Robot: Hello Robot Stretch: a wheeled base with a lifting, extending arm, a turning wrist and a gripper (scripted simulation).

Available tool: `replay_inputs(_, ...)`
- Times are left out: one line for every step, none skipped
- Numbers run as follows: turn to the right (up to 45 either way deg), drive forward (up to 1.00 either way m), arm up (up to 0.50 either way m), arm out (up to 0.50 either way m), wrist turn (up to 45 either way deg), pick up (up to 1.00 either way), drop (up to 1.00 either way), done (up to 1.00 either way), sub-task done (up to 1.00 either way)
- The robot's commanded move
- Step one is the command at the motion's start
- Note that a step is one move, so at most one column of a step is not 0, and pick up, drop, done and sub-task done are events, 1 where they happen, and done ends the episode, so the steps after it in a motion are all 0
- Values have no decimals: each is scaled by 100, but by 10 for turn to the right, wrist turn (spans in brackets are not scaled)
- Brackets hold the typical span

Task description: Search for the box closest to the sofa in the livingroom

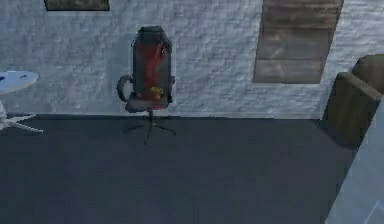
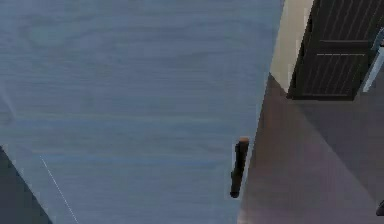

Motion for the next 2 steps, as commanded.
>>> replay_inputs(210,0,0,0,0,0,0,0,0)
replay_inputs(0,100,0,0,0,0,0,0,0)
